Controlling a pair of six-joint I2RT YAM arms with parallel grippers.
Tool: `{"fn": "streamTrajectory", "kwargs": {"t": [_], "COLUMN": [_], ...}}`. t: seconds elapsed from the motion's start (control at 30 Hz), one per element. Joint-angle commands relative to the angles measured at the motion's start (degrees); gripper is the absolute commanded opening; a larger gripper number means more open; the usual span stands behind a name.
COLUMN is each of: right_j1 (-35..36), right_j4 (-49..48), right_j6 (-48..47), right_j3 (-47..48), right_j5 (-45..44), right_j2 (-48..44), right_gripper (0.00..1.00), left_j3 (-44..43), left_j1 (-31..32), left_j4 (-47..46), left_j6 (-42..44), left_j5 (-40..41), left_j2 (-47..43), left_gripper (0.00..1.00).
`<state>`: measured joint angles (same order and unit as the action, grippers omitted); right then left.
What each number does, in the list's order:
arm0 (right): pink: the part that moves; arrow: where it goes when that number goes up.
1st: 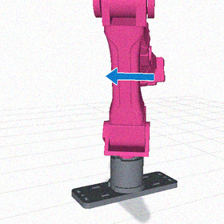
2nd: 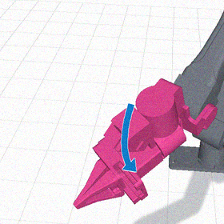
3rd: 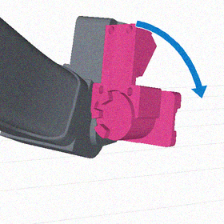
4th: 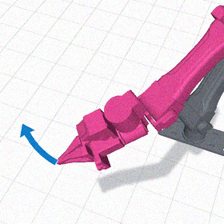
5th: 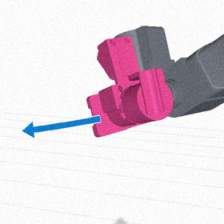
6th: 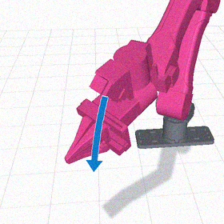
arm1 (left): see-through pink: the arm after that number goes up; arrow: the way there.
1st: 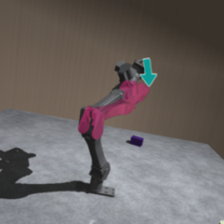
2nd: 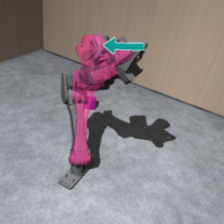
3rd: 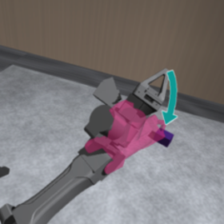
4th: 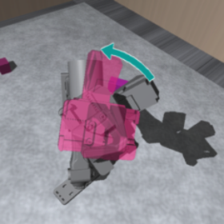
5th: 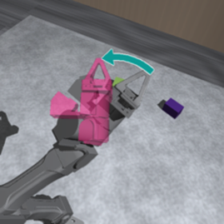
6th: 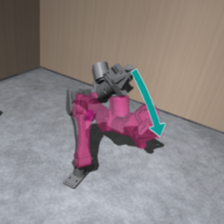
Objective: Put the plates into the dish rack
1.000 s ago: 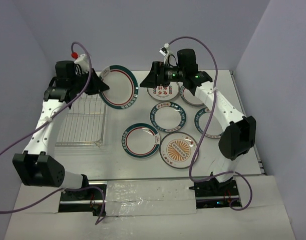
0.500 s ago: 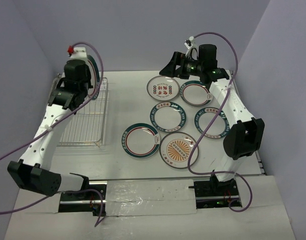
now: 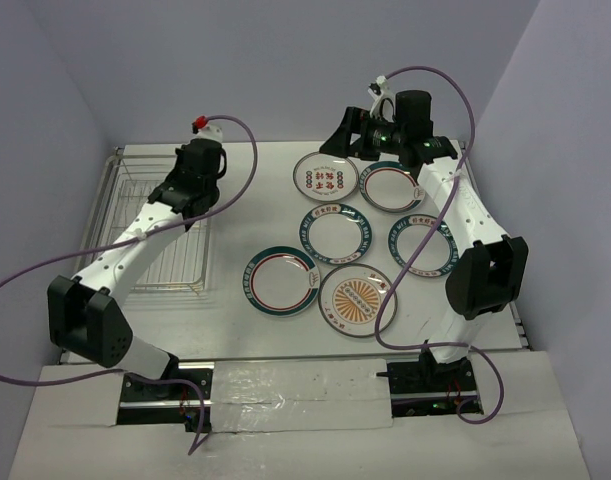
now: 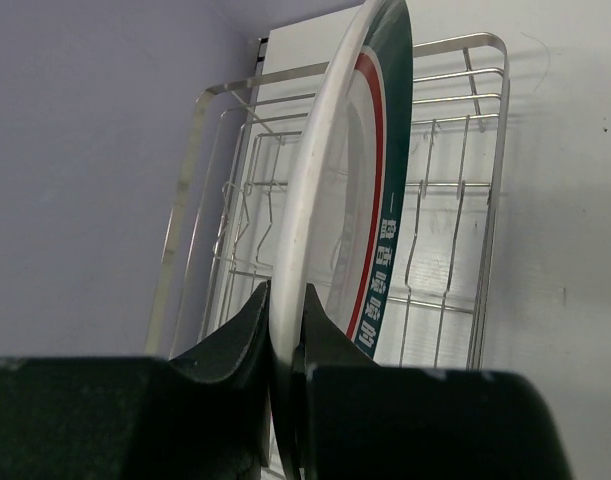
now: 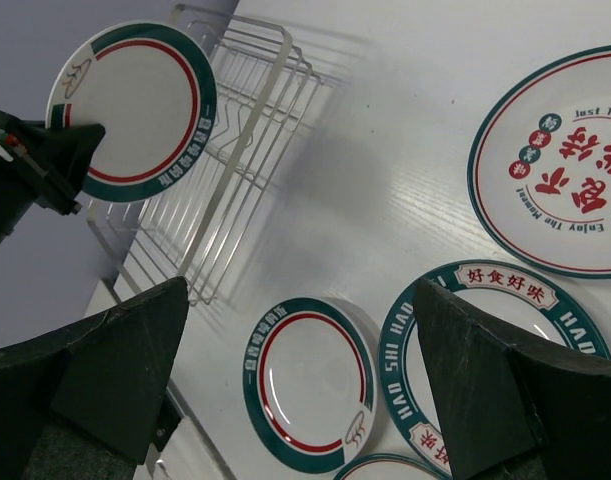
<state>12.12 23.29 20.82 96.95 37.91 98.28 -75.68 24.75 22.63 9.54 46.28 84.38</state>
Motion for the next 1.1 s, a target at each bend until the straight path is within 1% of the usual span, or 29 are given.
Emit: {"fn": "streamTrajectory", "kwargs": {"t": [0.0,0.27,0.47,0.6,0.73,0.87,1.07], "right_j1": [0.0,-0.3,-0.4,-0.5,-0.4,-0.5,-1.0], "right_j4": [-0.1,-0.1,-0.3,-0.3,-0.3,-0.3,-0.3], "right_j6": [-1.3,-1.5,-1.7,-1.7,-1.7,-1.7,-1.9], "right_j3": [-0.4,-1.2,-1.9,-2.1,-2.3,-2.4,-2.5], "right_j5": [-0.5,-0.4,-0.3,0.0,-0.1,-0.2,0.1], "right_j2": [-1.3,-1.1,-1.0,-0.9,-0.8,-0.7,-0.7], "right_gripper": [1.0,1.0,1.0,1.0,1.0,1.0,1.0], "left_j3": [-1.8,-4.5,-5.7,-7.5,-10.9,-10.7,-9.9], "left_j1": [0.4,1.2,2.1,2.5,3.1,3.6,3.5], "left_j4": [-5.7,-2.1,-1.2,-1.3,2.9,5.6,6.5], "left_j6": [1.2,-2.3,-3.6,-3.7,-6.5,-8.1,-9.0], "left_j5": [3.4,2.0,4.1,7.5,6.5,5.3,5.9], "left_j2": [1.0,4.1,4.7,4.8,6.0,7.4,9.7], "left_gripper": [0.0,0.0,0.0,0.0,0.0,0.0,0.0]}}
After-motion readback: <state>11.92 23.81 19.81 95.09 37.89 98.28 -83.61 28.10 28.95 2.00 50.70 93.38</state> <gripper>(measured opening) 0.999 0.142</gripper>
